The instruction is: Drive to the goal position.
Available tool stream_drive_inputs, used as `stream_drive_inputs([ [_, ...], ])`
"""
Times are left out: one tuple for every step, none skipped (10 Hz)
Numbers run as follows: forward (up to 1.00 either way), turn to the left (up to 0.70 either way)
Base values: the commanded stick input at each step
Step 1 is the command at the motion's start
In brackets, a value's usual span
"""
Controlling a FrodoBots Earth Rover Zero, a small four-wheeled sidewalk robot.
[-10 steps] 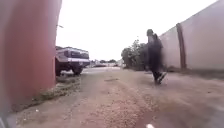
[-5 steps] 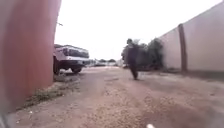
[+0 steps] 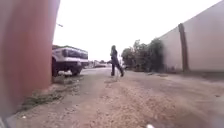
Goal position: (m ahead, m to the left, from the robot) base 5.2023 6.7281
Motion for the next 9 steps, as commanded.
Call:
stream_drive_inputs([
  [0.3,0.0],
  [0.3,0.0],
  [0.3,0.0],
  [0.3,0.0],
  [0.3,0.0],
  [0.3,0.0],
  [0.3,0.0],
  [0.3,0.0],
  [0.3,0.0],
])
